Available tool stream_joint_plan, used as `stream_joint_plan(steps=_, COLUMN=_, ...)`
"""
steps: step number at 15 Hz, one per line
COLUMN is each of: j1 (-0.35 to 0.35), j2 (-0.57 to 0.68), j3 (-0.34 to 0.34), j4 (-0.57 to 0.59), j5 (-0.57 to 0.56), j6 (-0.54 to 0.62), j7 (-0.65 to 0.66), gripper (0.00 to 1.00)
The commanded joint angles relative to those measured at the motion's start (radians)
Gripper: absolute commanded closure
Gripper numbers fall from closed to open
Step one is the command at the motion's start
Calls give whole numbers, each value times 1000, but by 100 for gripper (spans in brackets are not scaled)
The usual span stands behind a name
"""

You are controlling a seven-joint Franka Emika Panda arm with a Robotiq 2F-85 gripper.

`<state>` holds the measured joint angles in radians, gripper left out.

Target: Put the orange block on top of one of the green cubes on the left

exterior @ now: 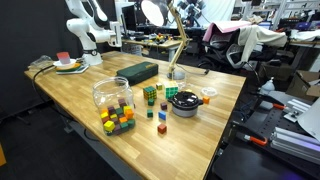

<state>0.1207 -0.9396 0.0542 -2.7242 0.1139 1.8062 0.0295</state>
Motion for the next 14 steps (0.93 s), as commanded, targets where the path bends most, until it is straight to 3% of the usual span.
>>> stream_joint_plan(steps=1, j1=-9, j2=0, j3=7, j4=2, j5=6, j6=-3, j7=-6, gripper=0)
stream_joint_plan(steps=9, j1=-9, j2=0, j3=7, j4=2, j5=6, j6=-3, j7=-6, gripper=0)
stream_joint_plan(steps=14, j1=-18, j2=125, j3=25, j4=-26, j5=-39, j6=85, j7=-14, gripper=0)
